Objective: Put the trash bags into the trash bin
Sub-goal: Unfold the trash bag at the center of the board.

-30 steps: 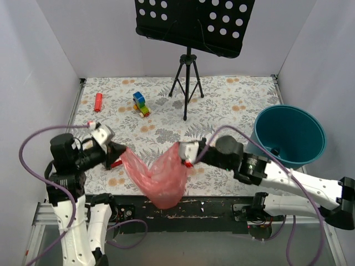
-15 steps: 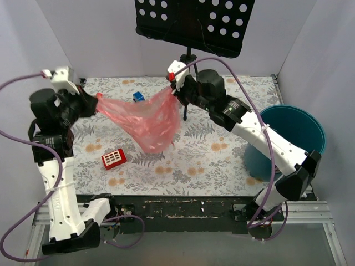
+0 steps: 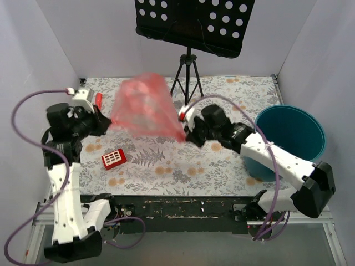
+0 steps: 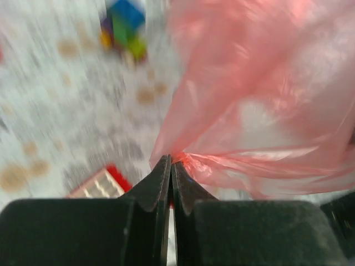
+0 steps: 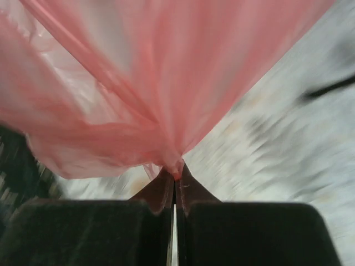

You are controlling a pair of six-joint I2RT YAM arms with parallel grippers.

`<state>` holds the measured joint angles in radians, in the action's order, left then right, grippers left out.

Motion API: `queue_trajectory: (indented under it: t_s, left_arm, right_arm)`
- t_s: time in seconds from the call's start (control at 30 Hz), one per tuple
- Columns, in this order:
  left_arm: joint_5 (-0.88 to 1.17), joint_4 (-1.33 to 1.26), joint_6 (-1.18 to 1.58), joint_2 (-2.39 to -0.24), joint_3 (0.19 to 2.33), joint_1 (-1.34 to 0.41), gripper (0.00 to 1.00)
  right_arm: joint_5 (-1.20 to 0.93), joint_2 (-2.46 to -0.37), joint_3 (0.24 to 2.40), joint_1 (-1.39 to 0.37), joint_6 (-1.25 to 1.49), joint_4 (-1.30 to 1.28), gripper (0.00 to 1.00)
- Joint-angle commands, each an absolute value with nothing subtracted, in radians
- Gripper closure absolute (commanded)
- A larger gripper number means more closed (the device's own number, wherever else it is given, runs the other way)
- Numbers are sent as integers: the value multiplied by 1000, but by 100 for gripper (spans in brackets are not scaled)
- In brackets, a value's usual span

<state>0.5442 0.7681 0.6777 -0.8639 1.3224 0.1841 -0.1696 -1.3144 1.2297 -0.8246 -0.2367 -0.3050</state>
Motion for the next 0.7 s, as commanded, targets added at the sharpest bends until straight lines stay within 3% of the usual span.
queue_trajectory:
  t_s: [0.0, 0.17, 0.33, 0.43, 0.53, 0.6, 0.67]
  left_arm:
    - [609, 1017, 605, -894, 1253, 178, 100]
    - [571, 1020, 705, -1096, 1416, 179, 100]
    - [502, 934, 759, -1251, 1650, 183, 100]
    - [382, 902, 791, -1386, 1927, 186, 100]
    - [238, 838, 827, -1502, 2336, 192, 100]
    - [177, 658, 851, -1476, 2459, 192, 100]
    - [227, 345, 859, -1352, 2346, 190, 100]
  right_arm:
    - [-461, -1264, 1092, -828, -158, -538, 99]
    - [-353, -1327, 1319, -825, -205, -404, 99]
    - [-276, -1619, 1786, -802, -213, -332, 99]
    - [-119, -1800, 2110, -784, -173, -206, 99]
    - [-6, -1988, 2517, -782, -216, -59, 99]
    - [61, -1987, 2565, -811, -329, 210, 99]
    - [46, -1883, 2414, -854, -453, 499, 99]
